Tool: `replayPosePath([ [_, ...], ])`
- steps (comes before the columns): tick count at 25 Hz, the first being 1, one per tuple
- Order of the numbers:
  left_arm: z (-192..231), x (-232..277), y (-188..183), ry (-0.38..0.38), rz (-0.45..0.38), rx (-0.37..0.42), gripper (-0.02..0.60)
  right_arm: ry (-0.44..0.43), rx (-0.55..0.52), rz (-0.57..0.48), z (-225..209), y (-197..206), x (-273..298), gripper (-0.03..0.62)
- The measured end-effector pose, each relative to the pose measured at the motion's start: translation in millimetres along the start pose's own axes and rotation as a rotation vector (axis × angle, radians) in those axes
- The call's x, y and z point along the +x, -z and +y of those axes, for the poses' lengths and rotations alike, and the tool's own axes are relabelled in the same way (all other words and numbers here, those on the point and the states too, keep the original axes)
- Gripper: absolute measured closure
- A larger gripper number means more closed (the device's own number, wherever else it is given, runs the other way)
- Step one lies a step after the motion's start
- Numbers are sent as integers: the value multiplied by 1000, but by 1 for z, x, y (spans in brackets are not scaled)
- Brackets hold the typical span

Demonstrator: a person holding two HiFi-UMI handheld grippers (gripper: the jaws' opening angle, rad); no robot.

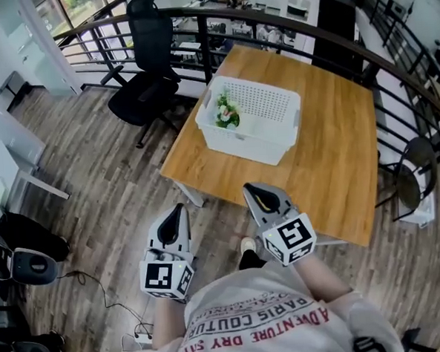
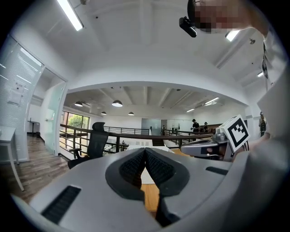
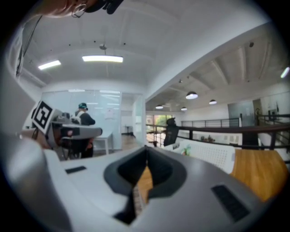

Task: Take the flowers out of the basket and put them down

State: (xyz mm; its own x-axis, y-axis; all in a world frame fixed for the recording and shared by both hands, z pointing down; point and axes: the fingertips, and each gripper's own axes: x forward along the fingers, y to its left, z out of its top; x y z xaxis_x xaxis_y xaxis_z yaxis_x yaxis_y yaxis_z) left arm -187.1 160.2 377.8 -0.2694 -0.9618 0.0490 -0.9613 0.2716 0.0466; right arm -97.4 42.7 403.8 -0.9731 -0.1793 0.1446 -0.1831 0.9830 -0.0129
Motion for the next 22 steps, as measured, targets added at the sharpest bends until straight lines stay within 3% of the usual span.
replayPosePath([
  [10, -7, 193, -14, 51, 32, 33, 555, 33, 34, 59, -172, -4, 75, 565],
  [18, 38, 284, -9, 164, 53, 2, 555, 142, 53, 82, -221, -9, 137, 565],
  [22, 56, 331, -13, 255, 63, 6, 555, 216, 78, 133, -245, -6, 165, 564],
])
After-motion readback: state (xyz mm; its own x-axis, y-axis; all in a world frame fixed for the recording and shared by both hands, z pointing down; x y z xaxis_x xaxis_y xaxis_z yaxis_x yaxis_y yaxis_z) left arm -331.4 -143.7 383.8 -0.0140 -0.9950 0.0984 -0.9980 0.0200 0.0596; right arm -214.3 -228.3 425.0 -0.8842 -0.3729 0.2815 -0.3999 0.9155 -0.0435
